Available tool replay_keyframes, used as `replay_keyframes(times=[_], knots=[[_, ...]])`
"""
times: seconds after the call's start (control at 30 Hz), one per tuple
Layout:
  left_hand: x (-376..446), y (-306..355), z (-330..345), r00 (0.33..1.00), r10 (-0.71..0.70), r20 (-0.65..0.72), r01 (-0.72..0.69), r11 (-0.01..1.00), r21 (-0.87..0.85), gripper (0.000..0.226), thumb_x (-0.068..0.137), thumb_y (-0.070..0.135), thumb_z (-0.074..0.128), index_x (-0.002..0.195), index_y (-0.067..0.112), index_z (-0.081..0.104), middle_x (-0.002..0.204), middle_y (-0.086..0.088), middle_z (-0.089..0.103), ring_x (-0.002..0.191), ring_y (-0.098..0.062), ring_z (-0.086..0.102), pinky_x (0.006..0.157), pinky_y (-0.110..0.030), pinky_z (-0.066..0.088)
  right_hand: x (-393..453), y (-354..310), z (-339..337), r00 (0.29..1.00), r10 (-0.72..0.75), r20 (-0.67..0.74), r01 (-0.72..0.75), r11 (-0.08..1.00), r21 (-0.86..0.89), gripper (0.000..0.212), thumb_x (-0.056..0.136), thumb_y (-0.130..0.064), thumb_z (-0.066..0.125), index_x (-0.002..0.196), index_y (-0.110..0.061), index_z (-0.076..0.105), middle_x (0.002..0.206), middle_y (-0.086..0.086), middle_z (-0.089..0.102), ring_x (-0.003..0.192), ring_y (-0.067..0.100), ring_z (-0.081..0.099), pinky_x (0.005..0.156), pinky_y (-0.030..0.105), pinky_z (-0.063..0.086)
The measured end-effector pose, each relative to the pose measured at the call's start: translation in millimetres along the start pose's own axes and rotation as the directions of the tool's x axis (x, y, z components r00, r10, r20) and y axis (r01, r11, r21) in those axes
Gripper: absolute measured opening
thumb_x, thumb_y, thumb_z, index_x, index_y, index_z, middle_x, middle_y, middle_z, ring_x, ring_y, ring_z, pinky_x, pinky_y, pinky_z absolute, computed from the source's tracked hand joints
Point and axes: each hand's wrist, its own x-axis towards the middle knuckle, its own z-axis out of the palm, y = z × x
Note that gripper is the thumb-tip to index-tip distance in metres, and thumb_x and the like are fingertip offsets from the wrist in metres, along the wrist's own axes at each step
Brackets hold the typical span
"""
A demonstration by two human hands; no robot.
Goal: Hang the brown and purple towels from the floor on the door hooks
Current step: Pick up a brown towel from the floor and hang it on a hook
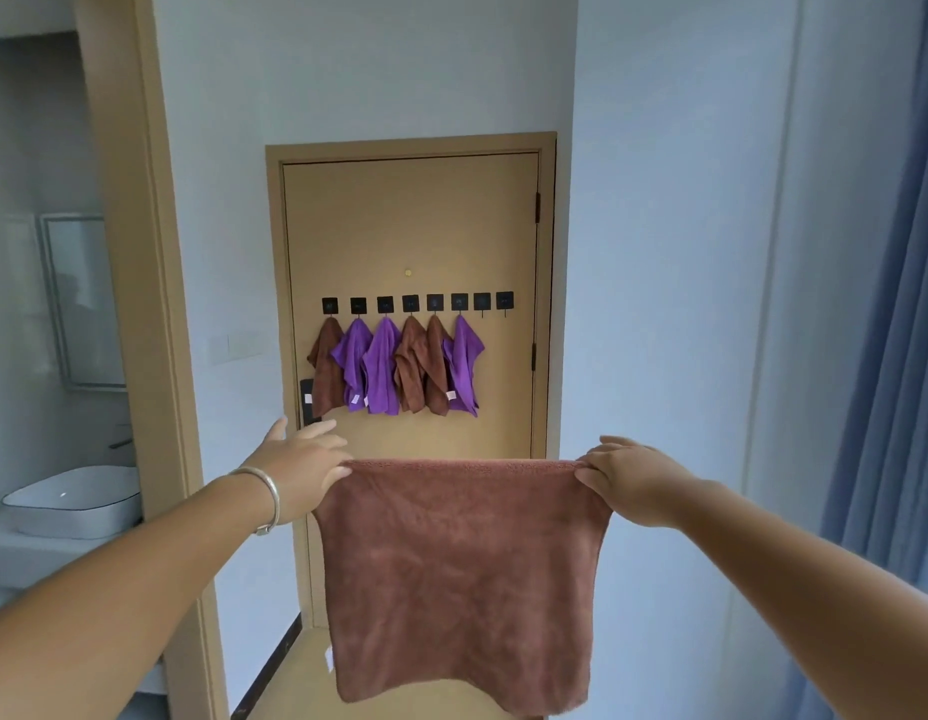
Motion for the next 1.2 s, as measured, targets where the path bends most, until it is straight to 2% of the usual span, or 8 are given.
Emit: replay_keyframes(times=[0.33, 0.5, 0.63, 0.87, 1.0, 1.07, 1.2], knots=[[189, -72, 61, 0.997, 0.013, -0.079, -0.019, 0.997, -0.078, 0.041, 0.104, 0.036, 0.023, 0.141, 0.033, 0.043, 0.152, 0.016, 0.032, 0.146, -0.007, 0.005, 0.117, -0.051, 0.002, 205, 15, 23, 0.998, 0.065, 0.002, -0.065, 0.998, -0.024, 0.046, 0.102, -0.045, 0.021, 0.117, -0.025, 0.060, 0.124, -0.008, 0.057, 0.140, 0.012, 0.026, 0.110, 0.035, 0.029], [271, -101, 87, 0.996, 0.040, -0.082, -0.047, 0.995, -0.088, 0.042, 0.104, 0.037, 0.023, 0.141, 0.033, 0.043, 0.151, 0.015, 0.034, 0.146, -0.008, 0.006, 0.117, -0.052, 0.002, 282, 22, 42, 0.996, 0.086, -0.015, -0.087, 0.996, -0.017, 0.044, 0.102, -0.043, 0.023, 0.108, -0.024, 0.062, 0.110, -0.006, 0.057, 0.131, 0.014, 0.035, 0.101, 0.034, 0.035], [328, -108, 111, 0.998, 0.053, -0.046, -0.055, 0.997, -0.053, 0.042, 0.104, 0.037, 0.023, 0.142, 0.032, 0.041, 0.153, 0.014, 0.030, 0.146, -0.008, 0.004, 0.118, -0.051, 0.002, 336, 39, 63, 0.996, 0.092, 0.004, -0.092, 0.995, -0.033, 0.045, 0.102, -0.044, 0.022, 0.115, -0.025, 0.061, 0.123, -0.006, 0.058, 0.135, 0.014, 0.032, 0.107, 0.037, 0.033], [443, -112, 147, 0.997, 0.049, -0.059, -0.052, 0.997, -0.053, 0.043, 0.104, 0.039, 0.024, 0.143, 0.033, 0.039, 0.152, 0.015, 0.032, 0.146, -0.007, 0.006, 0.118, -0.049, 0.000, 450, 85, 91, 0.995, 0.099, -0.009, -0.099, 0.994, -0.041, 0.044, 0.102, -0.045, 0.023, 0.118, -0.028, 0.060, 0.127, -0.006, 0.055, 0.139, 0.016, 0.028, 0.109, 0.040, 0.032], [518, -110, 152, 0.997, 0.032, -0.074, -0.035, 0.999, -0.041, 0.044, 0.104, 0.040, 0.024, 0.146, 0.033, 0.034, 0.153, 0.015, 0.030, 0.146, -0.008, 0.007, 0.118, -0.050, 0.002, 523, 119, 94, 0.991, 0.111, -0.071, -0.114, 0.993, -0.040, 0.041, 0.102, -0.046, 0.025, 0.110, -0.028, 0.061, 0.105, -0.006, 0.053, 0.123, 0.017, 0.043, 0.099, 0.035, 0.039], [554, -109, 153, 0.996, 0.014, -0.083, -0.018, 0.999, -0.049, 0.044, 0.104, 0.040, 0.025, 0.147, 0.033, 0.033, 0.153, 0.015, 0.030, 0.146, -0.008, 0.007, 0.118, -0.049, 0.003, 558, 135, 94, 0.988, 0.111, -0.107, -0.114, 0.993, -0.026, 0.041, 0.102, -0.046, 0.026, 0.113, -0.029, 0.062, 0.098, -0.009, 0.048, 0.116, 0.015, 0.045, 0.095, 0.033, 0.040], [622, -107, 162, 0.993, -0.004, -0.116, -0.002, 0.999, -0.052, 0.043, 0.104, 0.039, 0.026, 0.146, 0.032, 0.035, 0.152, 0.015, 0.033, 0.145, -0.007, 0.010, 0.119, -0.047, 0.005, 624, 167, 101, 0.976, 0.137, -0.167, -0.147, 0.988, -0.052, 0.044, 0.102, -0.046, 0.024, 0.123, -0.030, 0.059, 0.115, -0.005, 0.055, 0.123, 0.016, 0.042, 0.100, 0.038, 0.040]])
